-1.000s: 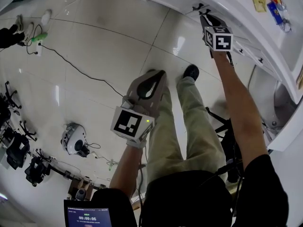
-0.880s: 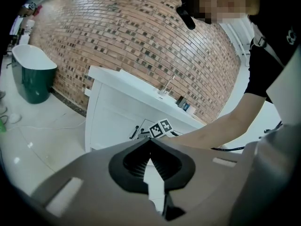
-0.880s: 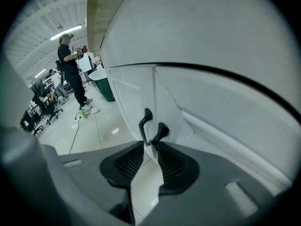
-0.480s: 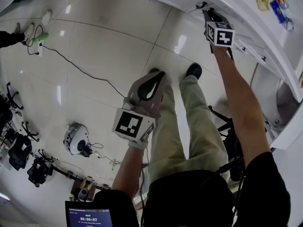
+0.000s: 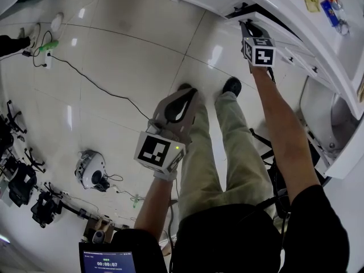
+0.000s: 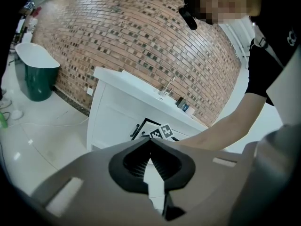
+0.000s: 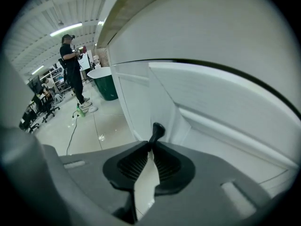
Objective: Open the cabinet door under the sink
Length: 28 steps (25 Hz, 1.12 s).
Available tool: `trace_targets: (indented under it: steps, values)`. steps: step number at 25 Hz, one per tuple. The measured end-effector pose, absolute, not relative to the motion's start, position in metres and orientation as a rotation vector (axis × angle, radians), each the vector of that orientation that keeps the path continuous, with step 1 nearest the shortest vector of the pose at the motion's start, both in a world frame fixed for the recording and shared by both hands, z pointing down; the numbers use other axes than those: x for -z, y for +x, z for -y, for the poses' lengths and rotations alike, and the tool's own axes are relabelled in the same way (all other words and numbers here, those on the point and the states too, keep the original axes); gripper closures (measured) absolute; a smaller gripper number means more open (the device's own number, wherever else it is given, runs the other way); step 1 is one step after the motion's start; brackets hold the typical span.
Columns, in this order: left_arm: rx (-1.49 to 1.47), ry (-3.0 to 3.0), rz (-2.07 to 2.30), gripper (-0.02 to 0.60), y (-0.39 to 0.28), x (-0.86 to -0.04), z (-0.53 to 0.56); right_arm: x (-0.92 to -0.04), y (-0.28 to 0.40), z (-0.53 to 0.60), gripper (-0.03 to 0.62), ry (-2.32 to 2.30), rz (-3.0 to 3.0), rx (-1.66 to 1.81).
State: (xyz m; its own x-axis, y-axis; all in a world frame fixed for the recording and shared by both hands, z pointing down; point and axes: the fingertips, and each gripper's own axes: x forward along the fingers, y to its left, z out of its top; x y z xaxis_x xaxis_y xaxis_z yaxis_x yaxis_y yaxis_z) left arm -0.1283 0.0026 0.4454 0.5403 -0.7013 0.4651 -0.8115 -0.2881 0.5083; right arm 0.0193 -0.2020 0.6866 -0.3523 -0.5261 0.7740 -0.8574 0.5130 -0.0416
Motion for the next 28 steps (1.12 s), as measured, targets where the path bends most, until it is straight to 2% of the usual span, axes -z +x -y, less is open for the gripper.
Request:
trace_targets:
  steps: [28]
  values:
    - [-0.222, 2.148, 1.106, 0.571, -0.065, -0.426, -0.054, -0.680, 0.037, 0.066, 0.566, 0.905, 2.070, -0.523]
